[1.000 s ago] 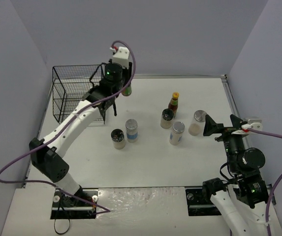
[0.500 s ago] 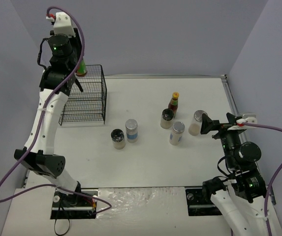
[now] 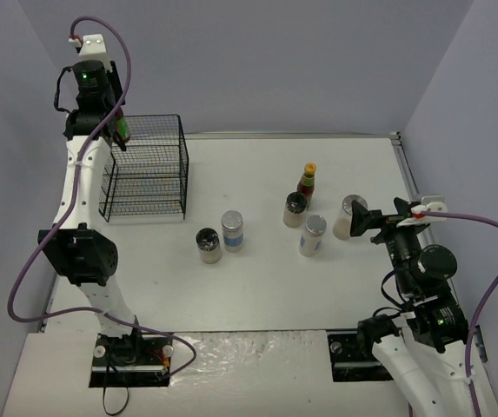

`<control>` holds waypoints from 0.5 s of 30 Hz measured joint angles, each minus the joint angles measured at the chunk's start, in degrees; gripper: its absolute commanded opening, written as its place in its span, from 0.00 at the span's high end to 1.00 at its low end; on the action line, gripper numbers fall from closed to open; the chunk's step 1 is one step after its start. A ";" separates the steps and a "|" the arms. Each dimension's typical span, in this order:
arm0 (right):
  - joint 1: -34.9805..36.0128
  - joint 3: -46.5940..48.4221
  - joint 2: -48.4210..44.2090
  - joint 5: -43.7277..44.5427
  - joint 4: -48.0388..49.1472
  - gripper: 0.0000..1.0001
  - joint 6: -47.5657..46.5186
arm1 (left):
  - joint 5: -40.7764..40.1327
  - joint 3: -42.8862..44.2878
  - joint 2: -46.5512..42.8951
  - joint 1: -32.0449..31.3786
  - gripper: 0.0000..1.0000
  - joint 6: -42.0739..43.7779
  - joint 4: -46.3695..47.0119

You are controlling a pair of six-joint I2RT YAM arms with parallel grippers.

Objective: Organize the condiment bottles

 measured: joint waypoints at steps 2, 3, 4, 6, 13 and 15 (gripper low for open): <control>0.18 0.00 0.26 -0.18 0.02 0.00 0.00 | 0.29 0.00 0.55 1.69 1.00 -0.16 0.48; 0.32 0.00 0.45 -0.27 0.00 0.00 0.00 | 0.32 0.00 0.84 2.51 1.00 -0.19 0.72; 0.39 0.00 0.68 -0.30 0.00 0.00 0.00 | 0.32 0.00 1.17 3.29 1.00 -0.24 1.04; 0.56 0.00 1.19 -0.33 0.00 0.00 0.00 | 0.28 0.00 1.93 4.52 1.00 -0.26 1.85; 0.69 -0.03 1.80 -0.35 0.00 0.00 0.00 | 2.24 -5.16 3.22 6.75 1.00 -1.22 9.18; 0.69 -0.08 1.80 -0.35 -0.02 0.00 0.00 | 3.03 -6.97 3.47 7.08 1.00 -1.63 10.59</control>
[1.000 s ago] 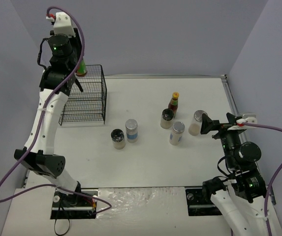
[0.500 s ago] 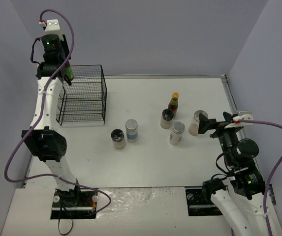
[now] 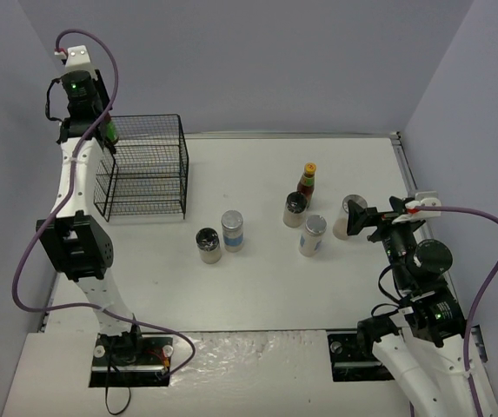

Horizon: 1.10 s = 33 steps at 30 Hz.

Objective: Organize the condiment bottles

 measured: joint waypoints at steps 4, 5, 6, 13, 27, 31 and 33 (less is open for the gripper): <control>0.02 -0.06 0.00 -0.01 -0.01 0.00 0.02 | 1.12 -1.90 0.55 0.43 1.00 -0.55 1.31; 0.02 -0.07 0.00 -0.01 -0.01 0.00 0.02 | 1.47 -2.19 0.62 0.50 1.00 -0.71 1.84; 0.02 -0.10 0.00 0.01 -0.01 0.00 0.02 | 1.80 -2.60 0.61 0.51 1.00 -0.96 2.67; 0.02 -0.33 0.00 -0.20 -0.01 0.00 0.04 | 3.56 -12.97 -0.60 0.50 1.00 -1.89 11.85; 0.02 -0.41 0.00 -0.99 0.00 0.00 0.50 | 6.56 -24.07 0.04 0.50 0.72 -2.35 16.76; 0.02 -0.42 0.00 -1.01 -0.01 0.00 0.86 | 7.30 -24.15 1.03 0.50 0.46 -2.29 17.59; 0.02 -0.42 0.00 -1.03 -0.01 0.00 1.11 | 7.69 -24.15 1.19 0.50 0.30 -2.01 18.07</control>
